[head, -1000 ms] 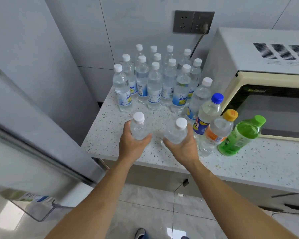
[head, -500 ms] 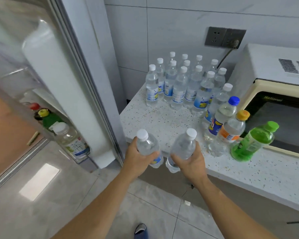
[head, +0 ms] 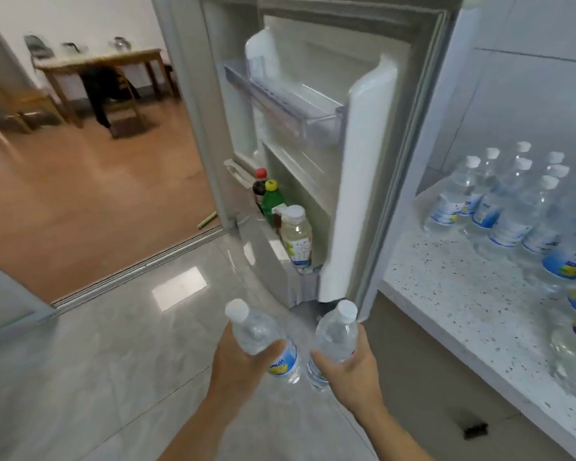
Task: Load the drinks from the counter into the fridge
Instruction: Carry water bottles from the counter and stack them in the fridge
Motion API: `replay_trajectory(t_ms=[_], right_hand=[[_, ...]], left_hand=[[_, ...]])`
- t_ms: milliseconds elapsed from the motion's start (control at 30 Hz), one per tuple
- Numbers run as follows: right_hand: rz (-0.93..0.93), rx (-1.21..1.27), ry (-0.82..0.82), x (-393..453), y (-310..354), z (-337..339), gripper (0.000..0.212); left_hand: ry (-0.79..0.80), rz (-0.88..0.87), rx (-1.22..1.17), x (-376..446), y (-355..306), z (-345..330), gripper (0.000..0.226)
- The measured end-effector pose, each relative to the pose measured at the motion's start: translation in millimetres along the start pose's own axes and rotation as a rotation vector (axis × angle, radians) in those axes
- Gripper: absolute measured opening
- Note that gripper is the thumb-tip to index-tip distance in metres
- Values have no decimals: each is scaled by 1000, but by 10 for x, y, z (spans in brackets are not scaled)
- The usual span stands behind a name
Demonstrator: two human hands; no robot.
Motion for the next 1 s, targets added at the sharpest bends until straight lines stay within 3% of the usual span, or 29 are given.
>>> replay_trajectory(t_ms=[300, 567, 767, 1000], right_hand=[[145, -6, 215, 182, 616, -1933, 74], [256, 14, 362, 362, 1093, -3434, 64], [260, -29, 353, 688, 1339, -4008, 56], [231, -58, 281, 1479, 1302, -4343, 56]], left_hand=[[-217, 26, -228, 412, 78, 1816, 52], [-271, 38, -313, 958, -9, 3145, 44], [-283, 51, -273, 1451, -273, 3574, 61], [-207, 21, -208, 2400, -661, 3535, 54]])
Point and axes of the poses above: each hand's wrist, its own x-axis towards the middle knuckle, its own z-axis out of the back of the hand, y = z × x, the point moved 7 cm from there along x, towards the middle knuckle, and after that the axes turned 13 degrees about z, right-handed, at the moved point
